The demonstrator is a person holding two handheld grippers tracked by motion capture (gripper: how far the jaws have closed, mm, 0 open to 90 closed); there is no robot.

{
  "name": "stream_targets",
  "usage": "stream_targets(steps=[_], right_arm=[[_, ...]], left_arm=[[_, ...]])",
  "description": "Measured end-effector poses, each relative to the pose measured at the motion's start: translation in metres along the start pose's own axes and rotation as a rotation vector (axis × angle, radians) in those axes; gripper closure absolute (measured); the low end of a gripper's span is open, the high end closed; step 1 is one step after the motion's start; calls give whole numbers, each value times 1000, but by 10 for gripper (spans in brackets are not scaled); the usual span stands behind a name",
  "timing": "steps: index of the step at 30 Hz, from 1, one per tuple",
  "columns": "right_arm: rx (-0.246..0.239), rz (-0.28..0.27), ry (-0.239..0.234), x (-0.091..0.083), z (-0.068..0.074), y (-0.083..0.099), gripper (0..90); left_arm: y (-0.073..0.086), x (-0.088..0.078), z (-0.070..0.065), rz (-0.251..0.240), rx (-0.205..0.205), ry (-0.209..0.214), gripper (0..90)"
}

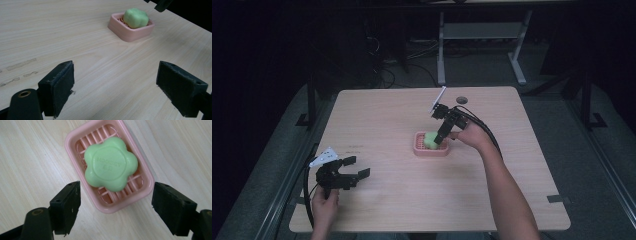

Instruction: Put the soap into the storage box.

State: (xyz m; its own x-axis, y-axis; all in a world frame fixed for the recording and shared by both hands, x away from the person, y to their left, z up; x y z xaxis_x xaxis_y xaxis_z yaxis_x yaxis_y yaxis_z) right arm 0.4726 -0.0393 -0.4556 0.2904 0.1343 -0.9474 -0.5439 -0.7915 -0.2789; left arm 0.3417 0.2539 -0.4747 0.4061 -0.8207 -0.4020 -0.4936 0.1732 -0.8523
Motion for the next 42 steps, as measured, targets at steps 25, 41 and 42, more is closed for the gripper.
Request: stream_targets(steps=[25,41,42], right_arm=[[15,-22,5,-11,-5,22,227],[44,-31,0,-17,-7,44,227],[43,-35,1,-17,-7,45,227]], left_arm=[[0,1,-1,6,4,0,146],[0,3,-2,7,3,3,146],[0,3,-2,6,2,2,146]])
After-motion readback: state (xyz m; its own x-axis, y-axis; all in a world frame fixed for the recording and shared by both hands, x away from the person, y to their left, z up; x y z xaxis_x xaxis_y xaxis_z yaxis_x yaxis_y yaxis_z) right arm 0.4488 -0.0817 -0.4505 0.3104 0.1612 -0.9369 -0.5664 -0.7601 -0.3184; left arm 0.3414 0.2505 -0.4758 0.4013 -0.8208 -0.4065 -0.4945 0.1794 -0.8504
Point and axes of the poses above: each handheld gripper's, and its own axes: x roughly forward along the jaws, y roughly out of its underside, z roughly to its left, the point moved 8 cm from there along x, roughly forward along the jaws, and after that the axes turned 14 degrees about y, right-handed, at the moved point
